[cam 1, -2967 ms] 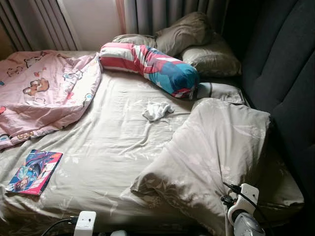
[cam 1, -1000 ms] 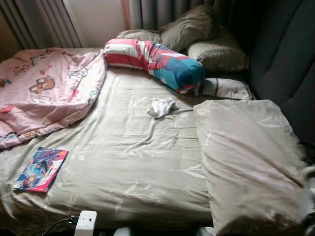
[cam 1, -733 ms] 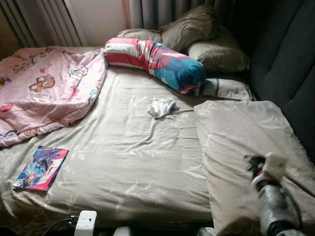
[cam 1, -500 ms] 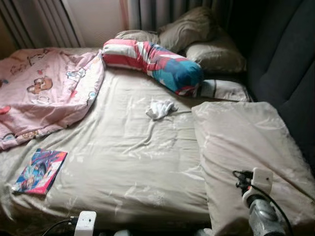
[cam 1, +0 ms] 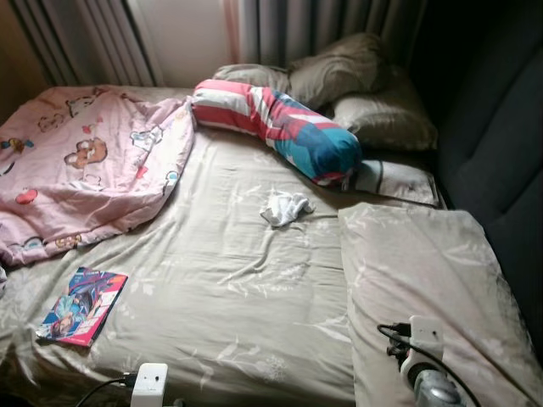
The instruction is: Clean up the room
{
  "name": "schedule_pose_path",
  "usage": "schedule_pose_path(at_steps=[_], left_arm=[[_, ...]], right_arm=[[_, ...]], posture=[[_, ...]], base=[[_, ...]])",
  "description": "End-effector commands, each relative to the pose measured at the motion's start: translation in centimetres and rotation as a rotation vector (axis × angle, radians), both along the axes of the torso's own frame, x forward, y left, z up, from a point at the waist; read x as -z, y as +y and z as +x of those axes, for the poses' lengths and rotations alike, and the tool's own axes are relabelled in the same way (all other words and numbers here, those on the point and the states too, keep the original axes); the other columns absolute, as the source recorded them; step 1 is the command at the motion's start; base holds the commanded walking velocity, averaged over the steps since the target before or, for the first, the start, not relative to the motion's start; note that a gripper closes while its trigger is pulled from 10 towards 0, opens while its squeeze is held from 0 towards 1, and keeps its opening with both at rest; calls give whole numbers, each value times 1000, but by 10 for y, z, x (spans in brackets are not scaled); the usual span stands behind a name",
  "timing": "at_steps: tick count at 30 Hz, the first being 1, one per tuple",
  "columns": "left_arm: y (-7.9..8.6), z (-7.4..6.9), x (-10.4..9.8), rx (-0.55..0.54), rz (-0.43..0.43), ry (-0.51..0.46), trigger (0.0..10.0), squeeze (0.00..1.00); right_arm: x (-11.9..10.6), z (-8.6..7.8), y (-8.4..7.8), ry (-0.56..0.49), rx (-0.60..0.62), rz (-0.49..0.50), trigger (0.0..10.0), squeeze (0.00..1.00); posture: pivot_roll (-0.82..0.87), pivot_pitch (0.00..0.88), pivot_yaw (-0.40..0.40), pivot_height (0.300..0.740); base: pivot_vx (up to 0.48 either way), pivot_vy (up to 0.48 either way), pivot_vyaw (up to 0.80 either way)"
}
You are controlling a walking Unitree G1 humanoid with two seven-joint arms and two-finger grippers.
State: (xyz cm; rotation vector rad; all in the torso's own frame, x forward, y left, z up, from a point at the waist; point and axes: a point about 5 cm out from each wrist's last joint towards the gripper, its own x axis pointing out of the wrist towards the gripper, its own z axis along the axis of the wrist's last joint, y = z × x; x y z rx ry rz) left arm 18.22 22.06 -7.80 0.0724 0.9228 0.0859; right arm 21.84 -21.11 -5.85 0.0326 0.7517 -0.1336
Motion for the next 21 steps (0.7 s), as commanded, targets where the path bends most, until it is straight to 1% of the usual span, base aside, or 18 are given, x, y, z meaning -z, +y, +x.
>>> schedule_pose_path(at_steps=[1,2,3,5,8,13,17,21], left_arm=[[2,-9,4,-32,-9,19,10000,0],[1,-9,4,-45,-16,18,10000,0],[1,-9,4,-45,-16,18,10000,0],[0,-10,5,-66,-25,13,10000,0],[0,-10,5,-59,-20,21,10000,0],[2,-11,5,-54,-20,27,10000,0],[2,-13,6,-25,-16,34,10000,0],[2,-13,6,-10,-14,38,10000,0]], right_arm=[[9,-13,2,70,-6,6,10000,0],[13,-19,3,101,-8,3,10000,0],[13,-19,3,101,-8,3,10000,0],[17,-26,4,130,12,13,10000,0],[20,-29,8,137,22,27,10000,0],[21,-31,12,147,-4,26,10000,0],[23,-38,3,163,30,32,10000,0],[24,-39,2,164,47,36,10000,0]], posture=[[48,0,-51,740],[54,0,-56,740],[54,0,-56,740],[64,0,-57,740],[59,0,-51,740],[46,0,-40,740],[33,0,-30,740],[32,0,-24,740]], base=[[0,0,0],[0,0,0],[0,0,0],[0,126,0],[0,288,0],[0,311,0],[0,352,0],[0,354,0]])
